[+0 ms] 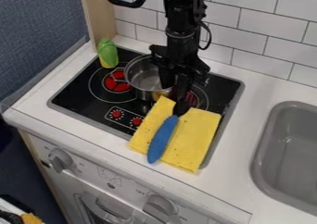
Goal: Moved the bucket to the lower left
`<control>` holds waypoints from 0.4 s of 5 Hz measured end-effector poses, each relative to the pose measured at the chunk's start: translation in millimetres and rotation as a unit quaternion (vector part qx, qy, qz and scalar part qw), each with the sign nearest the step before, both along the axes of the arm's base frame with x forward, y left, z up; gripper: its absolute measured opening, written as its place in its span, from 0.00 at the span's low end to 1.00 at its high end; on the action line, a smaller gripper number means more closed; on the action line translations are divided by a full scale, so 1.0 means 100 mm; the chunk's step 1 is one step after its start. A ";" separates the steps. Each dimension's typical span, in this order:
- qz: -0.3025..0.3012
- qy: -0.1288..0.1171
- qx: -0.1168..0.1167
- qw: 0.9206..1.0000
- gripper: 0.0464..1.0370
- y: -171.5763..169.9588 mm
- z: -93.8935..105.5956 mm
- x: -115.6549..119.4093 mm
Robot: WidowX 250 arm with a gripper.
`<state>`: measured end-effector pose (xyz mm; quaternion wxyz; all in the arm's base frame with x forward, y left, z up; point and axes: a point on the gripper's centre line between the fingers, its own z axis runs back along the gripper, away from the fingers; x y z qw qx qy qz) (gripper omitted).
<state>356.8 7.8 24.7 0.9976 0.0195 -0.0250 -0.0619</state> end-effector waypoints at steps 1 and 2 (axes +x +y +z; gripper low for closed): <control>-0.001 0.001 0.000 1.000 0.11 -0.01 -0.01 -0.01; -0.007 0.001 -0.004 1.000 0.04 -0.01 0.02 -0.05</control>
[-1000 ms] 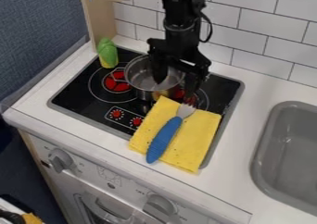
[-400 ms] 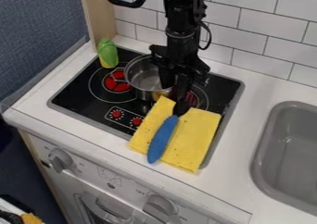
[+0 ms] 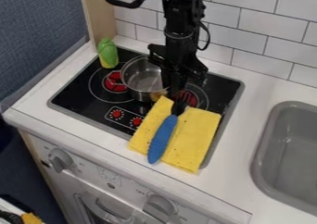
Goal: Moved the bucket to the lower left
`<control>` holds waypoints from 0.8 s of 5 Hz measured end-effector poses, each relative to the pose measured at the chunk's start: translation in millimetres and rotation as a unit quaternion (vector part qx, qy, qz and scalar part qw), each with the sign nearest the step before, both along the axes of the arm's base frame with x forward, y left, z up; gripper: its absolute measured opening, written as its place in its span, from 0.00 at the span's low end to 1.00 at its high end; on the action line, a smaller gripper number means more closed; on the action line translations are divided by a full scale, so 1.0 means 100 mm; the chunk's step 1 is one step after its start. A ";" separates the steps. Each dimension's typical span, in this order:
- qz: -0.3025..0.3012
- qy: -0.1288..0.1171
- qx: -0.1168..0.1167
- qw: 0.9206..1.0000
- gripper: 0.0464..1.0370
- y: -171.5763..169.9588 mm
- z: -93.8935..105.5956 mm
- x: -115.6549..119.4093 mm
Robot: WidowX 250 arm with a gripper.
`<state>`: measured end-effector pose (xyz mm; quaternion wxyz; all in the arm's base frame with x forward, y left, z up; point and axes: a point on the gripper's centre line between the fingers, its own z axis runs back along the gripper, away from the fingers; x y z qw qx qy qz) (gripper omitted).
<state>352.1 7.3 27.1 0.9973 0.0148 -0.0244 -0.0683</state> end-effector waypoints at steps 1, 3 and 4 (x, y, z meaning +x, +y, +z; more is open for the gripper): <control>0.016 -0.032 -0.024 0.999 0.03 0.04 0.29 0.02; 0.039 -0.098 -0.050 0.993 0.02 0.26 0.94 -0.40; 0.065 -0.074 -0.040 0.994 0.02 0.49 0.80 -0.76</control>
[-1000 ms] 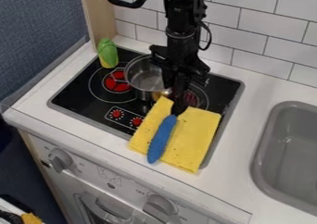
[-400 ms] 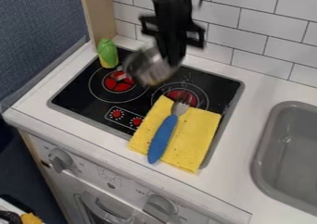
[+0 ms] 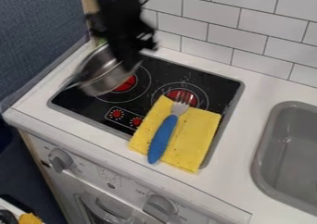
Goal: Moved the bucket to the lower left
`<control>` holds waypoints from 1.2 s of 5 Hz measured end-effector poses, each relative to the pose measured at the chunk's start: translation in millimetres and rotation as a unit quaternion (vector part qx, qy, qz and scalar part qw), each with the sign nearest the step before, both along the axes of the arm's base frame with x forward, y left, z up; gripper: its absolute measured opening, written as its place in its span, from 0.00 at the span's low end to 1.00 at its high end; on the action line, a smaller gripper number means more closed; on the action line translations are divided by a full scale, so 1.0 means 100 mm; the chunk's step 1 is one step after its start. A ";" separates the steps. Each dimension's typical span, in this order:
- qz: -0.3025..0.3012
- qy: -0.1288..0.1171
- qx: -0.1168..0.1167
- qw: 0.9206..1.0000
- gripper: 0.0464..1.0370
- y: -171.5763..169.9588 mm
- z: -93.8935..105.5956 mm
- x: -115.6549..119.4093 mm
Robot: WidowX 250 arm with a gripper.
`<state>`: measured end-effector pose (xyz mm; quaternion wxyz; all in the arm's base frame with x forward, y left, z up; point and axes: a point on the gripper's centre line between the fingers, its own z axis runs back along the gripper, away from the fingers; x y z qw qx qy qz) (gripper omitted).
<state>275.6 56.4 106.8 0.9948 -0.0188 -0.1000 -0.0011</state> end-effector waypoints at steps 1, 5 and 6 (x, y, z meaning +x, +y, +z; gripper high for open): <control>0.041 0.009 0.013 0.999 0.02 0.33 -0.17 -0.13; 0.071 0.048 0.042 0.995 0.03 0.68 -0.59 0.11; 0.064 0.052 0.025 0.996 0.19 0.60 -0.63 0.08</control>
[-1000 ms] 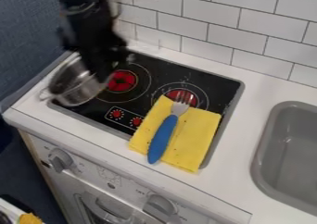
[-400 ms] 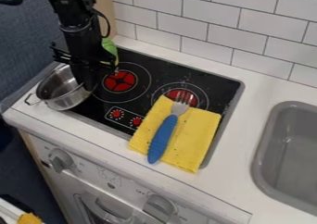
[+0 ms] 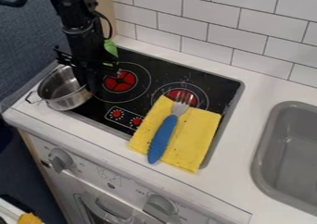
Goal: Moved the bucket to the lower left
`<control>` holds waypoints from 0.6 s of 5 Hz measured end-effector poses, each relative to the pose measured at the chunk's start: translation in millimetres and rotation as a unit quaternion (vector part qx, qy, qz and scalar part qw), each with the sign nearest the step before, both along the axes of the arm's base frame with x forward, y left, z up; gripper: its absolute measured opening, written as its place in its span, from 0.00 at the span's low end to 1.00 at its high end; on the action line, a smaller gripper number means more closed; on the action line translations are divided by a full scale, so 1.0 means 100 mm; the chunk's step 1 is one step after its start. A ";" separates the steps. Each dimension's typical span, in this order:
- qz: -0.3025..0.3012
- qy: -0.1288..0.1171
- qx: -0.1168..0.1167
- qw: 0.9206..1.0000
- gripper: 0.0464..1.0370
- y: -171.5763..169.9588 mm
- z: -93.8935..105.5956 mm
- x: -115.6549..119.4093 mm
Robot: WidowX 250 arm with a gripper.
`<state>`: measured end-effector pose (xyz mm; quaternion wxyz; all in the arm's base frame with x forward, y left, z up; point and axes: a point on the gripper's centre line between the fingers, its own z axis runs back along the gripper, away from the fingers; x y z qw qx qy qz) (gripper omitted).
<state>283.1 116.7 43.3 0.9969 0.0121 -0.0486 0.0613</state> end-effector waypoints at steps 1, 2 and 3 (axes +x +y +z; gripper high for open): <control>-0.021 -0.026 -0.018 0.999 0.45 -0.17 0.17 -0.03; -0.048 -0.024 -0.023 0.998 0.76 -0.29 0.28 -0.04; -0.045 -0.005 -0.032 0.998 0.97 -0.35 0.30 -0.09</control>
